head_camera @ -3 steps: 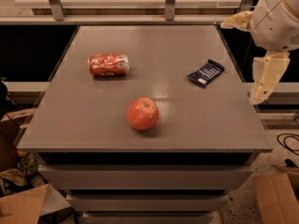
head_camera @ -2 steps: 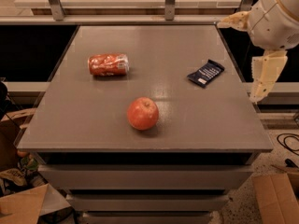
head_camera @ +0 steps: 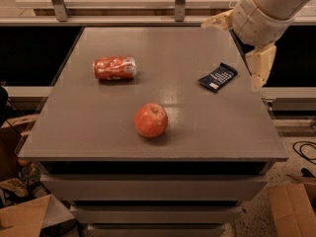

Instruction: Move rxbar blueberry near coke can

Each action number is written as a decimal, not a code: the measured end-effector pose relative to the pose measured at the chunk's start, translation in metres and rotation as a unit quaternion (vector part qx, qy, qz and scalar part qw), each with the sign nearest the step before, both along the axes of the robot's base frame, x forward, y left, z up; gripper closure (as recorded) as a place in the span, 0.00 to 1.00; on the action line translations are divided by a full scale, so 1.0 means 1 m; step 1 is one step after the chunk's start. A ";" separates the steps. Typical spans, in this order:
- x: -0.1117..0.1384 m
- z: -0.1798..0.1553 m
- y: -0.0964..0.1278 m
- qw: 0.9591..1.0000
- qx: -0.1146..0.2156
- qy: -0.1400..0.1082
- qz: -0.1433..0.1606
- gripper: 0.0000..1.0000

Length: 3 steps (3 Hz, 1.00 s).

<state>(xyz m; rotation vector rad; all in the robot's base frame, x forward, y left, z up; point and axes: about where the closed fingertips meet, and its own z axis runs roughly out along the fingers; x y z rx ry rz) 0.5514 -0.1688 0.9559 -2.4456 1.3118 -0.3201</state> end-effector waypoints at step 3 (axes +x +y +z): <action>0.056 -0.043 0.008 0.990 -0.134 -0.012 0.049 0.00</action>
Offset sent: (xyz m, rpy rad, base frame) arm 0.0607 0.0114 -0.0404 -0.3239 -0.0528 0.1236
